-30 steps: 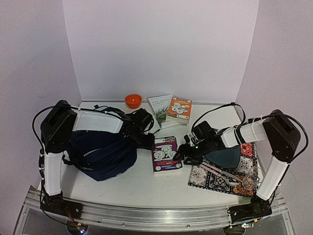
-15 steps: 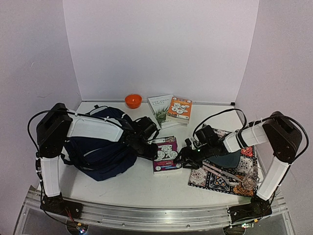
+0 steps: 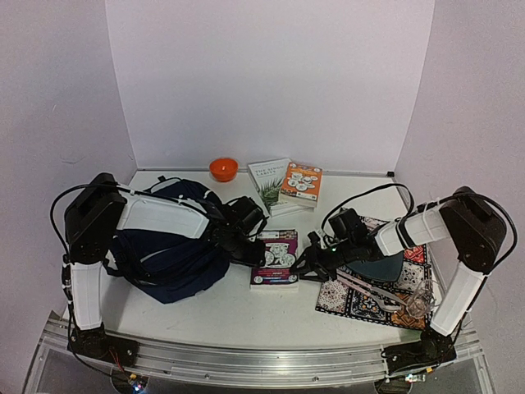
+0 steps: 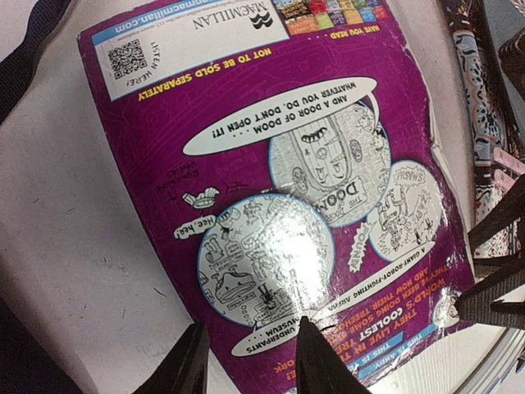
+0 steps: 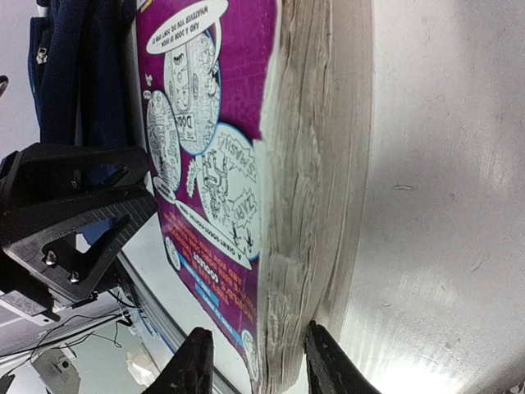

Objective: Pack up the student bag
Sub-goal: Pick up the book from the center of the board.

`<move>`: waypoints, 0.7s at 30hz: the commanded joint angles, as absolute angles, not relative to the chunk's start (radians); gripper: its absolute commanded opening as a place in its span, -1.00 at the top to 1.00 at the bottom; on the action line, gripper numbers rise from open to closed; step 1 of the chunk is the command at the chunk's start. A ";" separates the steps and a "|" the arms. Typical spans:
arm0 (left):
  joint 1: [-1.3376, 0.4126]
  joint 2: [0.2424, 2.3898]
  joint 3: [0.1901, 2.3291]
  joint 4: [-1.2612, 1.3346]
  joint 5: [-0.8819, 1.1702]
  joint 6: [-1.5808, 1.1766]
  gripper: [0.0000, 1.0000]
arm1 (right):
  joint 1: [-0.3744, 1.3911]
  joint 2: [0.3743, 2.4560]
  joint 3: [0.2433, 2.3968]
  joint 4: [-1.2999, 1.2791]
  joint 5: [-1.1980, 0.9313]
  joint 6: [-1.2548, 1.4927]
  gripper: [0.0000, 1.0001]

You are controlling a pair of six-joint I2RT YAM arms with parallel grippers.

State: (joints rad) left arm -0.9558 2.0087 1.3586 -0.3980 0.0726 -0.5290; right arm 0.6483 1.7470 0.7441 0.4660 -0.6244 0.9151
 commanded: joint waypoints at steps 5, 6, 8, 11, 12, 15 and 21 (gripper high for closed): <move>-0.967 2.073 1.342 -0.361 0.095 -0.561 0.30 | 0.657 1.709 0.784 0.587 -0.700 0.973 0.27; -0.966 2.073 1.340 -0.360 0.098 -0.565 0.30 | 0.657 1.710 0.785 0.589 -0.695 0.973 0.27; -0.966 2.069 1.336 -0.355 0.100 -0.568 0.30 | 0.657 1.724 0.788 0.591 -0.682 0.975 0.27; -0.966 2.060 1.332 -0.351 0.100 -0.571 0.31 | 0.657 1.753 0.786 0.593 -0.651 0.986 0.27; -0.966 2.056 1.332 -0.350 0.100 -0.572 0.31 | 0.657 1.760 0.782 0.594 -0.641 0.991 0.30; -0.966 2.032 1.329 -0.351 0.090 -0.577 0.31 | 0.657 1.758 0.759 0.595 -0.611 1.007 0.55; -0.949 1.944 1.306 -0.348 0.074 -0.636 0.20 | 0.655 1.686 0.732 0.596 -0.608 1.028 1.00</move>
